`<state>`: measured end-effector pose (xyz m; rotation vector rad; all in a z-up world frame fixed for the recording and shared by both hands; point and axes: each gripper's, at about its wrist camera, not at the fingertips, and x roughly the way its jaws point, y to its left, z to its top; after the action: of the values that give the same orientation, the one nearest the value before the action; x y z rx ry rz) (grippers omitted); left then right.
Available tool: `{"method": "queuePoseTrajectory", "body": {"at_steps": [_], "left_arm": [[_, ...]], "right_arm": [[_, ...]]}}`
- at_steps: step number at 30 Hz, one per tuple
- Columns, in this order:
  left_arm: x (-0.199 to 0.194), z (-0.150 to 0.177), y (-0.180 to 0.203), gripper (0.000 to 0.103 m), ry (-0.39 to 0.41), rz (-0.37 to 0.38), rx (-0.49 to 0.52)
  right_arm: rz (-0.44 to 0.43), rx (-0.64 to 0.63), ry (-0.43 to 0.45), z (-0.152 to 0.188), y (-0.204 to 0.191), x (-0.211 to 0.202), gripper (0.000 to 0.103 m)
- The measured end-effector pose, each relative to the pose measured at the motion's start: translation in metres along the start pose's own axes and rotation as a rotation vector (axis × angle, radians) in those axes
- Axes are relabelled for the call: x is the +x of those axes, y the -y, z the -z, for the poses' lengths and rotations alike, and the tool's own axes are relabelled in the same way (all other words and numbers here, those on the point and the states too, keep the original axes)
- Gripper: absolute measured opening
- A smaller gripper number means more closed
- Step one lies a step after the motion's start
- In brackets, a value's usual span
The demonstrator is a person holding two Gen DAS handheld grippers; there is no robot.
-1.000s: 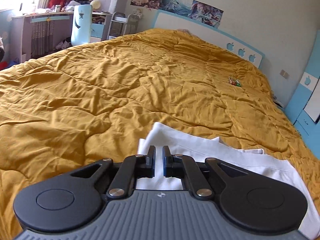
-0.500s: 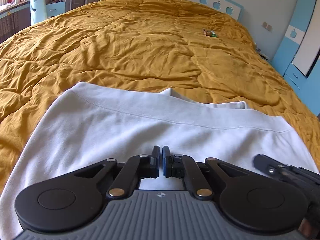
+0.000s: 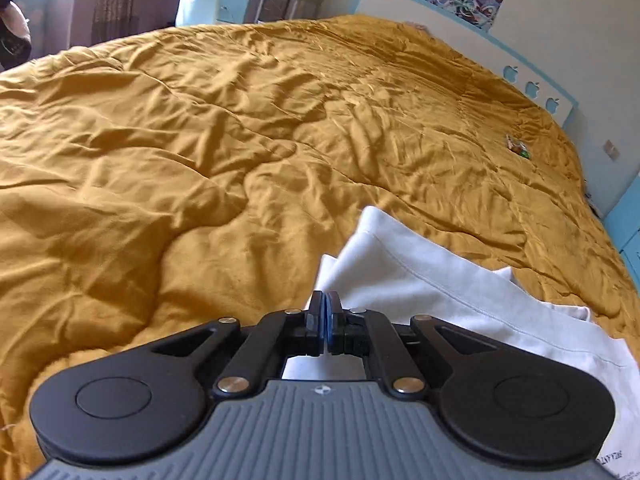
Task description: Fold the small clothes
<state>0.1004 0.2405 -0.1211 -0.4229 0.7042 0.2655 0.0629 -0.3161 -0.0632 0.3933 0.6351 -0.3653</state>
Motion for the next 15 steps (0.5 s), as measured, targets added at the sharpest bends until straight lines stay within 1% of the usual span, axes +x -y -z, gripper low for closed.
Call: {"method": "queuePoseTrajectory", "body": {"at_steps": [1,2,3,6,7,8,9,10,12,13,14,15], "left_arm": [[-0.001,0.0,-0.003,0.006,0.005,-0.019,-0.001],[-0.001,-0.002,-0.006,0.009,0.005,-0.05,-0.008],[0.0,-0.002,-0.01,0.009,0.004,-0.071,-0.02],[-0.003,-0.002,-0.011,0.009,0.011,-0.089,-0.014],[-0.004,-0.003,-0.009,0.009,0.016,-0.095,-0.003],[-0.007,-0.004,-0.006,0.009,0.024,-0.104,0.01],[-0.01,-0.004,-0.005,0.009,0.03,-0.102,0.014],[-0.013,-0.005,-0.003,0.009,0.031,-0.097,0.014],[-0.017,-0.008,0.0,0.009,0.023,-0.08,0.016],[-0.02,-0.009,0.003,0.009,0.017,-0.077,0.019],[-0.024,-0.011,0.006,0.009,0.018,-0.071,0.023],[-0.03,-0.012,0.01,0.013,0.026,-0.061,0.034]], "right_arm": [[-0.011,0.029,-0.006,-0.001,0.007,-0.002,0.0],[-0.009,0.037,-0.01,-0.002,0.012,-0.004,0.0],[-0.001,0.033,-0.004,-0.002,0.015,-0.007,0.0],[0.044,0.023,0.059,0.001,0.022,-0.022,0.0],[0.053,0.029,0.079,0.002,0.025,-0.029,0.005],[0.052,0.038,0.089,0.003,0.028,-0.037,0.006],[0.033,0.048,0.084,0.003,0.031,-0.041,0.01],[-0.023,0.076,0.067,0.003,0.036,-0.049,0.018],[-0.156,0.14,0.056,0.005,0.046,-0.065,0.022],[-0.21,0.167,0.051,0.006,0.05,-0.072,0.023],[-0.259,0.189,0.039,0.008,0.054,-0.08,0.025],[-0.286,0.199,0.026,0.01,0.056,-0.087,0.029]]}}
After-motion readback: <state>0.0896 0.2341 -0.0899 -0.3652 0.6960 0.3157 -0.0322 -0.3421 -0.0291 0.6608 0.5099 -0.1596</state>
